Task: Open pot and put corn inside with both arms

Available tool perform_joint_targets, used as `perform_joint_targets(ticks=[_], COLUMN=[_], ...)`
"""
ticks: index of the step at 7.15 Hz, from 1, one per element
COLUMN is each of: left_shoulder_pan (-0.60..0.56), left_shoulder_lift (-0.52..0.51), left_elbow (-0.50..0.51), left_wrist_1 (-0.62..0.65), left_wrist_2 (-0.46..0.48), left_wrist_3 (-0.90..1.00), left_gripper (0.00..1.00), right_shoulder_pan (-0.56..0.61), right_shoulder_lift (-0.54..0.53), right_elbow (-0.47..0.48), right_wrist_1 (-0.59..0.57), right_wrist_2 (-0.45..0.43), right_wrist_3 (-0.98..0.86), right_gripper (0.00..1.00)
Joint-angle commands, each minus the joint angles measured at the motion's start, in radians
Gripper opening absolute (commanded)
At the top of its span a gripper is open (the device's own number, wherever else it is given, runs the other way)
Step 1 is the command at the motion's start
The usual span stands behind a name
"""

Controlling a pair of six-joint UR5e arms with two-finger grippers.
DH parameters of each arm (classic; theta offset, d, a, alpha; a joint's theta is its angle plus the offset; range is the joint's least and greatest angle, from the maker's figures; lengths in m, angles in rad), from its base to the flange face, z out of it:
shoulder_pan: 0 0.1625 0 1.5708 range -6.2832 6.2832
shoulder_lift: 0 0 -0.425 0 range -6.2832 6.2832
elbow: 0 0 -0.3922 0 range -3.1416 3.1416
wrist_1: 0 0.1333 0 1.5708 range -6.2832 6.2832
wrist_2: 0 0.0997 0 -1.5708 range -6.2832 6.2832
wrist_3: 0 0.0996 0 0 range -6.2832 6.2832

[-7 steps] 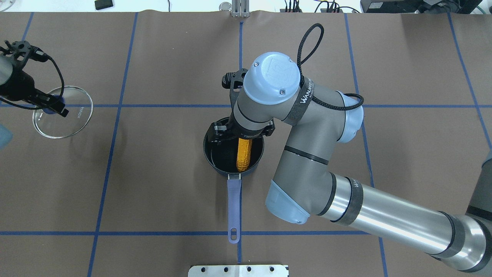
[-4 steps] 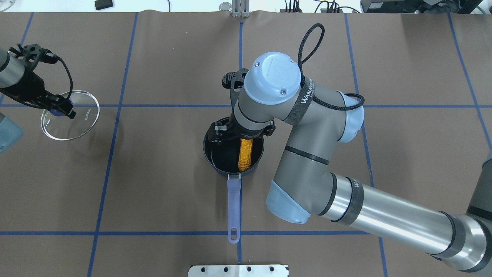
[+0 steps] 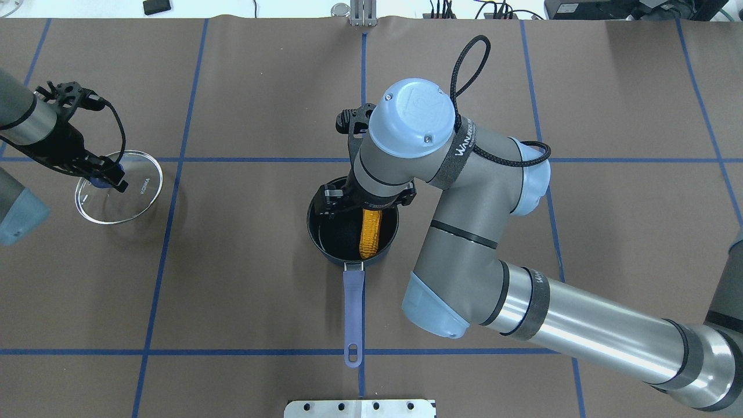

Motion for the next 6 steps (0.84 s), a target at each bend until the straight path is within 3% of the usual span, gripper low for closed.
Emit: perform_joint_targets(ticks=[1,6], left_shoulder_pan=[0.012,0.014], left_shoulder_lift=[-0.004,0.002], left_elbow=[0.007,0.021], left_wrist_1=[0.001,0.0], left_wrist_2=[-0.002,-0.002], left_wrist_3=[-0.006,-0.002], left_gripper=[0.62,0.63], right_shoulder_pan=[0.009,0.012], right_shoulder_lift=[-0.002,-0.005], right_elbow=[0.006,0.008], right_wrist_1=[0.0,0.0], right_wrist_2=[0.003,0.002], right_wrist_3=[-0.001,-0.001], right_gripper=[0.99,0.99])
